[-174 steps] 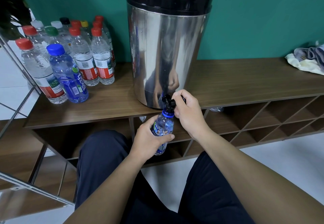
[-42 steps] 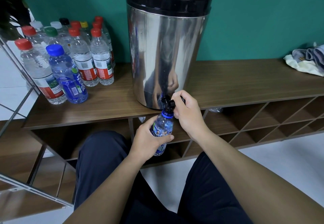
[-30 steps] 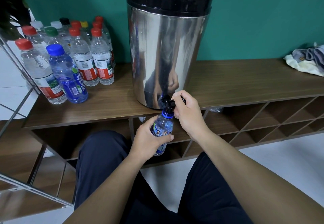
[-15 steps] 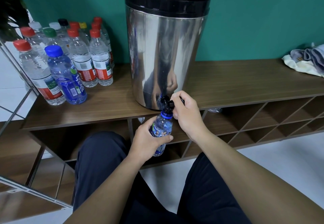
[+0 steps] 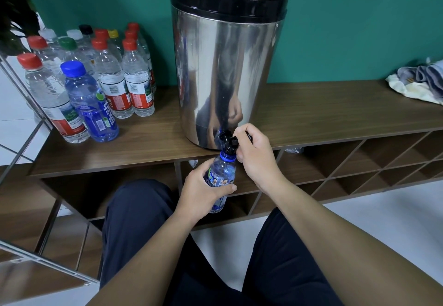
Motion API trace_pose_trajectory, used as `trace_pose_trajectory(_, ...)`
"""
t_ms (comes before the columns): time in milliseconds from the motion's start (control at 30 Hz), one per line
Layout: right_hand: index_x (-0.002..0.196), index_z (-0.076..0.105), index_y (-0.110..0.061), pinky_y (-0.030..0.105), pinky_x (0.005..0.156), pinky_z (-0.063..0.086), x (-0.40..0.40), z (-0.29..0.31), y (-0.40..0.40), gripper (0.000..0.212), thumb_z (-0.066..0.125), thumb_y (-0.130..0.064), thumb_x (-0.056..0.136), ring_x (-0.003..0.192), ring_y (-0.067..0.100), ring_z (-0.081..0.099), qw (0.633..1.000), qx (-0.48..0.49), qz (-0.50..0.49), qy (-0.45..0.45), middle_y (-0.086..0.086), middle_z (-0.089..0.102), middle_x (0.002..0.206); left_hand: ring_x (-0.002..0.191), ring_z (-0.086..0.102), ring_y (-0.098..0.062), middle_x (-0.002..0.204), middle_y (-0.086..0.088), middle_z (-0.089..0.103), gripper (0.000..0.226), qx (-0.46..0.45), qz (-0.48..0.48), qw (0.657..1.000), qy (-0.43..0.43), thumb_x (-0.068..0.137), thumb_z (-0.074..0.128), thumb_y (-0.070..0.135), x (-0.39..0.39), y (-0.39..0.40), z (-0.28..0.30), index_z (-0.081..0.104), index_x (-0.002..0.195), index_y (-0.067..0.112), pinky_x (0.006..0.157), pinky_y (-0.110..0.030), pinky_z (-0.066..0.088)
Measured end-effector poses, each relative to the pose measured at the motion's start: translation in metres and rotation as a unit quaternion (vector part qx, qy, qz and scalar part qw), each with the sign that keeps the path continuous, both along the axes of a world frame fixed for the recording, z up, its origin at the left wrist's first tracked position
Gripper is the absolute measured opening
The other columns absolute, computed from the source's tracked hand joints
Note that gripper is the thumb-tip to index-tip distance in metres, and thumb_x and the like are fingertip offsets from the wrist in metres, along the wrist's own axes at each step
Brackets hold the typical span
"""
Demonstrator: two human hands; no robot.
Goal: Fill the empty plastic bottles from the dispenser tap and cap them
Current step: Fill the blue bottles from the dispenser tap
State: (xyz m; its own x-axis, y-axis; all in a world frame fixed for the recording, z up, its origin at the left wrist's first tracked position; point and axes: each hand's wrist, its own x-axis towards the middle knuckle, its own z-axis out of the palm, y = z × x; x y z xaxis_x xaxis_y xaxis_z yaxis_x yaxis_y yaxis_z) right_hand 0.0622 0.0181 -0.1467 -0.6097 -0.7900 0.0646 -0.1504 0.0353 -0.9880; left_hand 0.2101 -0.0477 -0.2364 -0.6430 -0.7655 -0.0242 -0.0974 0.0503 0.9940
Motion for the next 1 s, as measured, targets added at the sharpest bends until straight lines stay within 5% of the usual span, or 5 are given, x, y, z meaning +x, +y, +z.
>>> trace_pose_trajectory(1000,0.094,0.06,-0.012,0.033,0.058,0.033,-0.0008,-0.0034,-0.0018,0.028,0.054,-0.028,0.116,0.059,0.015,0.034,1.0,-0.013,0.001,-0.01,-0.004,0.039,0.063,0.11,0.079,-0.01,0.118,0.012,0.083,0.075,0.002,-0.002,1.0,0.016,0.076,0.103,0.011,-0.0005,0.0003,-0.0002,0.071,0.14,0.031,0.101,-0.034,0.062)
